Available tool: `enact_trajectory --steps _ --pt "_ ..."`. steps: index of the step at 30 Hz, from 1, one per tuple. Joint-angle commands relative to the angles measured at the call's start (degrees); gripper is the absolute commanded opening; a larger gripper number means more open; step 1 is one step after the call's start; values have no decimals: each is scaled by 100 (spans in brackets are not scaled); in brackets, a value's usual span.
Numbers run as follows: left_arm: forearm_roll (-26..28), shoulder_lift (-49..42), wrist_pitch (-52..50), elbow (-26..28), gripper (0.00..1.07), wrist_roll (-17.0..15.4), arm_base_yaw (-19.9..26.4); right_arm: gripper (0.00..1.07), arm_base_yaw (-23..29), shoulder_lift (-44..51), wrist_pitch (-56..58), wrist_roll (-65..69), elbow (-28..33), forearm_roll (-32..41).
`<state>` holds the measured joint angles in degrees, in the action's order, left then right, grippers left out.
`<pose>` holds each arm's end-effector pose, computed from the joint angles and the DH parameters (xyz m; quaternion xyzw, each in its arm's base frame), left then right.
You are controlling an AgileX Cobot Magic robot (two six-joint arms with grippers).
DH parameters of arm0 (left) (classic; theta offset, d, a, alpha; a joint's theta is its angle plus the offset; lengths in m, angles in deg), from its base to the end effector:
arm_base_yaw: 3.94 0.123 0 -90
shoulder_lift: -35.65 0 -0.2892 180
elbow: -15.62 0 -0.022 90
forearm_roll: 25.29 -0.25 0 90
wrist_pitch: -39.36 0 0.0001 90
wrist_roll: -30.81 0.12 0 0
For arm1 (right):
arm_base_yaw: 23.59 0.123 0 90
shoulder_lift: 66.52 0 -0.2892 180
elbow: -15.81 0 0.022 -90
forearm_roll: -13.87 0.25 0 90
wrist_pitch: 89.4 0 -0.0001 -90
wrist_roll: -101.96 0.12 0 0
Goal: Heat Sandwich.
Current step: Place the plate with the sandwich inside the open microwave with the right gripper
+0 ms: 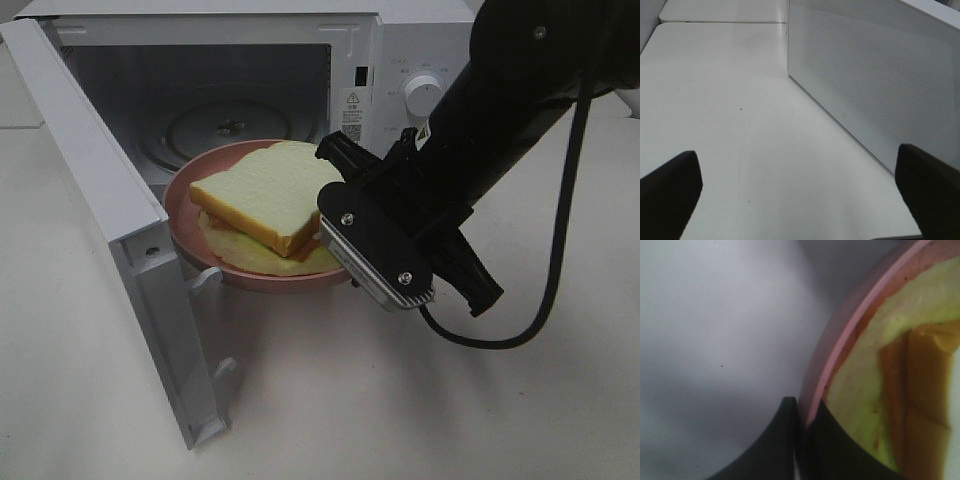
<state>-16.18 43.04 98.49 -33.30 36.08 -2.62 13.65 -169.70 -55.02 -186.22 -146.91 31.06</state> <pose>0.0170 -0.0159 0.2666 0.0310 0.8422 -0.0487 0.5361 0.2626 0.2248 0.1908 -0.8911 0.3842 -0.0360 0.2388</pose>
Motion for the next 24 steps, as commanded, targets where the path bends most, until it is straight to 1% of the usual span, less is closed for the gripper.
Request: enact_trajectory --steps 1,6,14,17,24 --pt "17 -138 6 -17 103 11 17 0 -86 -120 -74 -264 -223 367" --pt "17 -138 6 -17 103 11 17 0 -155 -321 -63 -441 -413 544" --pt "17 -138 6 -17 103 11 17 0 -218 -590 -40 -470 -819 544" --pt "17 -138 6 -17 103 11 17 0 -218 -808 126 -481 -1117 544" --pt "17 -138 6 -17 103 11 17 0 -212 -1020 178 -481 -1415 527"
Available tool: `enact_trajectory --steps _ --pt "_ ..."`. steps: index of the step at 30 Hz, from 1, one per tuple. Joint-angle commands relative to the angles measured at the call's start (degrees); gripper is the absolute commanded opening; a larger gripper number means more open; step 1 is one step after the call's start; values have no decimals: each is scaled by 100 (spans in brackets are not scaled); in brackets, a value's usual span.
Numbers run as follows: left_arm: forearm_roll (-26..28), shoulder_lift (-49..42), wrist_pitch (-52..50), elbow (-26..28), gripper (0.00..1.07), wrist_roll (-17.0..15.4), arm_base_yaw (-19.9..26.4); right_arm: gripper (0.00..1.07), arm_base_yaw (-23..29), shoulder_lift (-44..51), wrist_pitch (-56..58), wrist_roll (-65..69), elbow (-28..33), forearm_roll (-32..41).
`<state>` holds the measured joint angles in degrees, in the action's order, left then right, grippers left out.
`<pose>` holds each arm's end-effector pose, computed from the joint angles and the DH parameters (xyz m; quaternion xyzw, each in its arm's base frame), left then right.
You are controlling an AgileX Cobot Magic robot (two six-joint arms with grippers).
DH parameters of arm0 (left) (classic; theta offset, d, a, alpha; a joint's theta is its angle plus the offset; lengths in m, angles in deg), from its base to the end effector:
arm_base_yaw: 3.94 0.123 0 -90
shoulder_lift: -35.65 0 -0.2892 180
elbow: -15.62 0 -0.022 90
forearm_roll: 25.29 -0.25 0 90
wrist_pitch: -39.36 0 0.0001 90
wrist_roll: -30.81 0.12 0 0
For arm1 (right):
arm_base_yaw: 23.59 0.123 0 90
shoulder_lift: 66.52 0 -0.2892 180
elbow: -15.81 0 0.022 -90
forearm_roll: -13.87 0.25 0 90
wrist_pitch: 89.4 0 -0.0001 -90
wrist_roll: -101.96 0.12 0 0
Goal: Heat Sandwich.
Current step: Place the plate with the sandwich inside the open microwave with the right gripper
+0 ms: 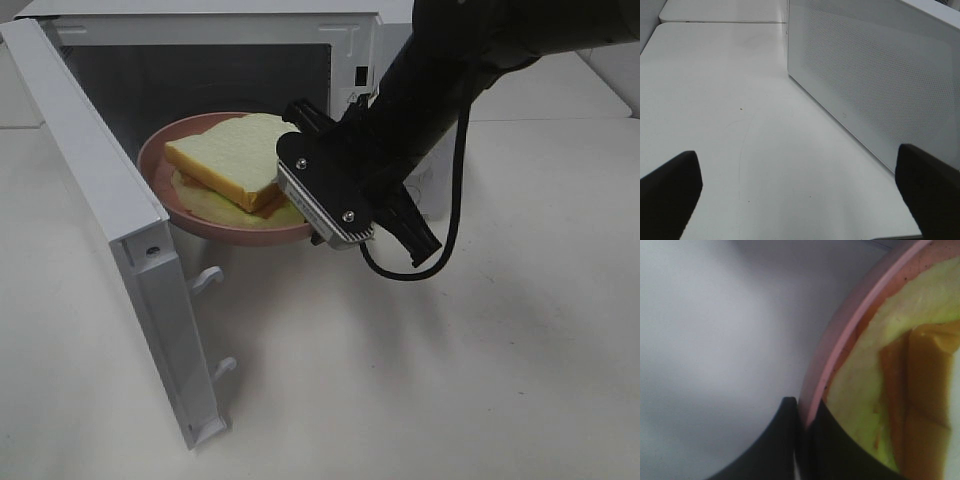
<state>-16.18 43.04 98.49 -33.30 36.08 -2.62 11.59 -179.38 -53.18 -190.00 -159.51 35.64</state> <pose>0.0170 -0.0159 0.2666 0.0310 0.8422 -0.0487 0.5361 0.3114 0.2517 0.1902 -0.8825 0.3885 -0.0261 0.2637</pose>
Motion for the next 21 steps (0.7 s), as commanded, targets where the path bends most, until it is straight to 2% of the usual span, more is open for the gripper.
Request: enact_trajectory --steps 1,21 --pt "17 -138 6 -17 103 11 17 0 -6 -80 23 -103 -206 69" --pt "17 -138 6 -17 103 11 17 0 11 -584 63 160 -951 -390"
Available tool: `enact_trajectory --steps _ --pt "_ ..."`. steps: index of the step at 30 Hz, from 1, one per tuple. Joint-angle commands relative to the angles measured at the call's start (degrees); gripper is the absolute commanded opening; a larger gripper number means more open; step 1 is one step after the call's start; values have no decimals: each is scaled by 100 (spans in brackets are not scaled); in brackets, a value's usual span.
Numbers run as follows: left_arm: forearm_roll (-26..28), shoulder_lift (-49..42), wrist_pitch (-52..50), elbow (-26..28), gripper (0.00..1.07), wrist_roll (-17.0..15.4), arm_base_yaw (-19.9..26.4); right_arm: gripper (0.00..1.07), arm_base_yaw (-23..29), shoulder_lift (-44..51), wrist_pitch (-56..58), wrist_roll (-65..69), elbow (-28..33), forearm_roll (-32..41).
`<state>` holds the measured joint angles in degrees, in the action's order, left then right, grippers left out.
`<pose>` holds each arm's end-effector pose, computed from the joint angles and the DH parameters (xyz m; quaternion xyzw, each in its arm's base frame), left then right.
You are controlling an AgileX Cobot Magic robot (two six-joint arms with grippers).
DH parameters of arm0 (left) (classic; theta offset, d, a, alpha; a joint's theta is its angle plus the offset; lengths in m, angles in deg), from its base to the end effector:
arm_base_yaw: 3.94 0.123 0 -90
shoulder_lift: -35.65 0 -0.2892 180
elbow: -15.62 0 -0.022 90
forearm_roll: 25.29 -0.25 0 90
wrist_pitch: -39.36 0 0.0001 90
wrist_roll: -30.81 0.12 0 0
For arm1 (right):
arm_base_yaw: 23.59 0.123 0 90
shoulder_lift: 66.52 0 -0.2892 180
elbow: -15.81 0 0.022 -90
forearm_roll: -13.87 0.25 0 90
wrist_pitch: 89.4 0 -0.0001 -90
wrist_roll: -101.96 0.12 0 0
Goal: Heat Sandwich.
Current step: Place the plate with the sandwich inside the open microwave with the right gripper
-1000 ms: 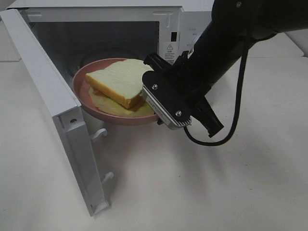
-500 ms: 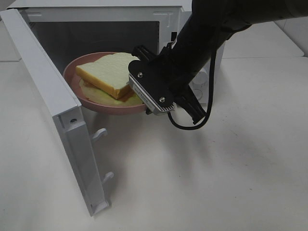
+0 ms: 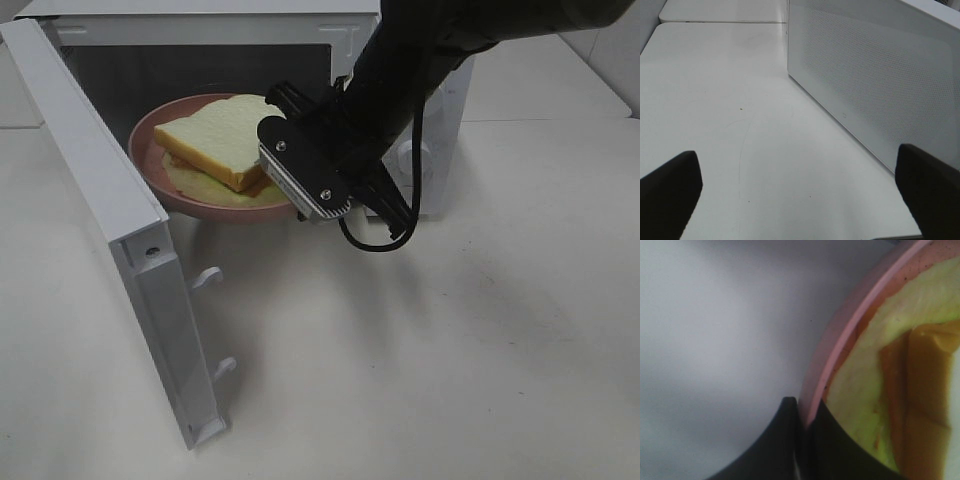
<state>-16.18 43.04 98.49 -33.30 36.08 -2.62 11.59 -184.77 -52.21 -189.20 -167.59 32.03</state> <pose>0.0170 -0.0159 0.2666 0.0310 0.8422 -0.0487 0.5361 0.3390 0.2666 0.1899 -0.8885 0.3721 -0.0499 0.2637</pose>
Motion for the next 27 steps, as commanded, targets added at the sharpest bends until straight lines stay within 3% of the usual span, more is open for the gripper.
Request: enact_trajectory --steps 1,27 --pt "17 -138 6 -17 103 11 17 0 11 -63 -34 92 -172 -40" --pt "17 -138 6 -17 103 11 17 0 11 -922 115 584 -1318 -395"
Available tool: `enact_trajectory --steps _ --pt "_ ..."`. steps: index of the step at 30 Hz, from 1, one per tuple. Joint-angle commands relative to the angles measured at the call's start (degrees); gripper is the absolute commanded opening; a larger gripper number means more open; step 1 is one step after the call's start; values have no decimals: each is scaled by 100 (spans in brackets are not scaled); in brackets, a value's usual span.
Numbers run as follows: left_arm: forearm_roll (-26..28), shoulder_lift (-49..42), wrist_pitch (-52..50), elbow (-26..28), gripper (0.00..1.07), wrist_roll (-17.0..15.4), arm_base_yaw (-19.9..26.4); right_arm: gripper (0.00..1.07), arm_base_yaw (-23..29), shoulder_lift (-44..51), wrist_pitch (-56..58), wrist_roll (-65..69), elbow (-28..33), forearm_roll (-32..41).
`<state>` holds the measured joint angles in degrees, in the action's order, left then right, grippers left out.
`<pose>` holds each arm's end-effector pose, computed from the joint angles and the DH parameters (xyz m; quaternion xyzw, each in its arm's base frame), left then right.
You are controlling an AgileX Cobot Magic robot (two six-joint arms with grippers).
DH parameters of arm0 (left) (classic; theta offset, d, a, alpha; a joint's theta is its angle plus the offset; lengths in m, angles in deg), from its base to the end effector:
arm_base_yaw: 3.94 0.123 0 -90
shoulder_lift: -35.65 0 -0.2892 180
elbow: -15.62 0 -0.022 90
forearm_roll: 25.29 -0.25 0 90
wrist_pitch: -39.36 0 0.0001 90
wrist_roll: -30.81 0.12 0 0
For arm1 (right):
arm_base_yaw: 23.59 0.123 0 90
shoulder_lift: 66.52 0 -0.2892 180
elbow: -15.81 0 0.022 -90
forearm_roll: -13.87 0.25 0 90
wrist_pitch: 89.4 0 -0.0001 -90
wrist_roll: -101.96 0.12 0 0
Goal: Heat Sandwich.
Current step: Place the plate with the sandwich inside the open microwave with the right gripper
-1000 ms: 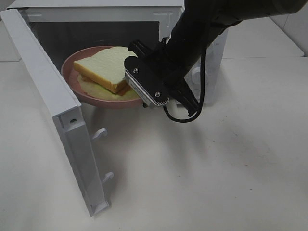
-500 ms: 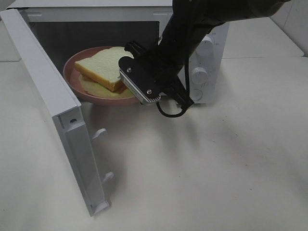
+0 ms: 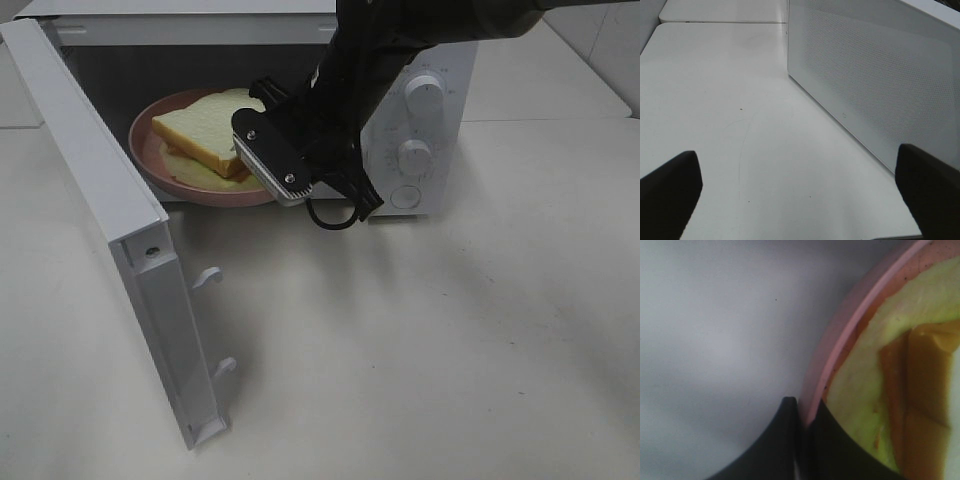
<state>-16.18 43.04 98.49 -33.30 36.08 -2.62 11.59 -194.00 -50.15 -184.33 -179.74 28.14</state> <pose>0.0170 -0.0159 0.2666 0.0310 0.8422 -0.0487 0.5361 0.3772 0.2888 0.1765 -0.8829 0.3866 -0.0622 0.2591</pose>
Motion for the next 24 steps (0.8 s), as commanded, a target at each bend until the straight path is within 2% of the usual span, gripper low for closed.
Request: enact_trajectory --steps 1,14,24 --pt "17 -138 6 -17 103 11 17 0 11 -57 -92 223 -172 -120" --pt "17 -138 6 -17 103 11 17 0 69 -401 -23 625 -642 -413" --pt "17 -138 6 -17 103 11 17 0 178 -957 172 1060 -1490 -579"
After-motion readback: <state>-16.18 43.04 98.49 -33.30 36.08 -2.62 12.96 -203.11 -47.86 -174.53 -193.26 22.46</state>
